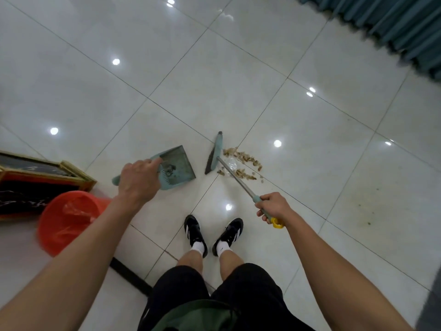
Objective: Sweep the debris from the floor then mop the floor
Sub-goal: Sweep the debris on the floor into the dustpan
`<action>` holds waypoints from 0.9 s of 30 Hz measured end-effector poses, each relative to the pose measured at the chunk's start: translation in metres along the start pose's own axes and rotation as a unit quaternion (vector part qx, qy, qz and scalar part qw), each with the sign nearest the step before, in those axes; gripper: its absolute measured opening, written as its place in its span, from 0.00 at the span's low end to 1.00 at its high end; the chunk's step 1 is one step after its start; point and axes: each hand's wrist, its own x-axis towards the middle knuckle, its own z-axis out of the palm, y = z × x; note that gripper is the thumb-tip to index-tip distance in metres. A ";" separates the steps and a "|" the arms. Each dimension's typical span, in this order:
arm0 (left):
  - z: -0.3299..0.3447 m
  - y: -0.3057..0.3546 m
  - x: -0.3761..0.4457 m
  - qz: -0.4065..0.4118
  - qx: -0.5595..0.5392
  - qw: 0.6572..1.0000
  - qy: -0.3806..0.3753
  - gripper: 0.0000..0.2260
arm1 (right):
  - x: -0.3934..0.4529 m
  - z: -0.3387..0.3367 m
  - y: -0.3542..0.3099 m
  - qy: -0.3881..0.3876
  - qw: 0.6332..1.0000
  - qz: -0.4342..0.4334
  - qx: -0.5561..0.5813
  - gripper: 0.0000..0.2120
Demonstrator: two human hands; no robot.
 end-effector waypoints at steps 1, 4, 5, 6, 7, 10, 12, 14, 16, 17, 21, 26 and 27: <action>0.001 0.006 0.004 0.006 -0.001 1.000 0.001 0.09 | 0.001 -0.007 0.000 0.009 1.000 0.004 -0.004 0.13; 0.005 0.026 0.016 0.025 -0.007 1.000 -0.009 0.12 | 0.004 -0.026 0.004 0.027 0.999 0.015 -0.020 0.10; 0.006 0.031 0.019 0.030 -0.012 0.999 -0.016 0.13 | 0.005 -0.032 0.006 0.032 0.999 0.017 -0.026 0.10; 0.007 0.036 0.023 0.035 -0.017 0.999 -0.020 0.12 | 0.005 -0.038 0.008 0.038 0.999 0.018 -0.032 0.10; 0.007 0.041 0.027 0.039 -0.020 0.999 -0.020 0.10 | 0.006 -0.044 0.009 0.043 0.998 0.017 -0.038 0.10; 0.007 0.053 0.039 0.055 -0.018 0.998 -0.017 0.07 | 0.008 -0.059 0.013 0.052 0.997 0.017 -0.057 0.09; 0.007 0.063 0.045 0.067 -0.016 0.997 -0.023 0.07 | 0.009 -0.069 0.018 0.058 0.996 0.021 -0.059 0.09; 0.005 0.068 0.048 0.078 -0.017 0.996 -0.025 0.06 | 0.008 -0.076 0.021 0.061 0.996 0.024 -0.063 0.10; 0.004 0.075 0.051 0.092 -0.012 0.995 -0.026 0.06 | 0.005 -0.084 0.026 0.061 0.996 0.027 -0.058 0.10; 0.003 0.077 0.052 0.097 -0.007 0.995 -0.026 0.05 | 0.003 -0.088 0.029 0.062 0.996 0.029 -0.053 0.10; 0.001 0.084 0.056 0.106 0.006 0.994 -0.020 0.06 | -0.007 -0.102 0.041 0.062 0.997 0.041 -0.024 0.12; -0.002 0.096 0.059 0.117 0.027 0.993 -0.011 0.09 | -0.018 -0.106 0.041 0.046 0.999 0.018 0.020 0.17; -0.002 0.098 0.059 0.119 0.032 0.992 -0.013 0.09 | -0.021 -0.105 0.039 0.044 0.998 0.011 0.032 0.18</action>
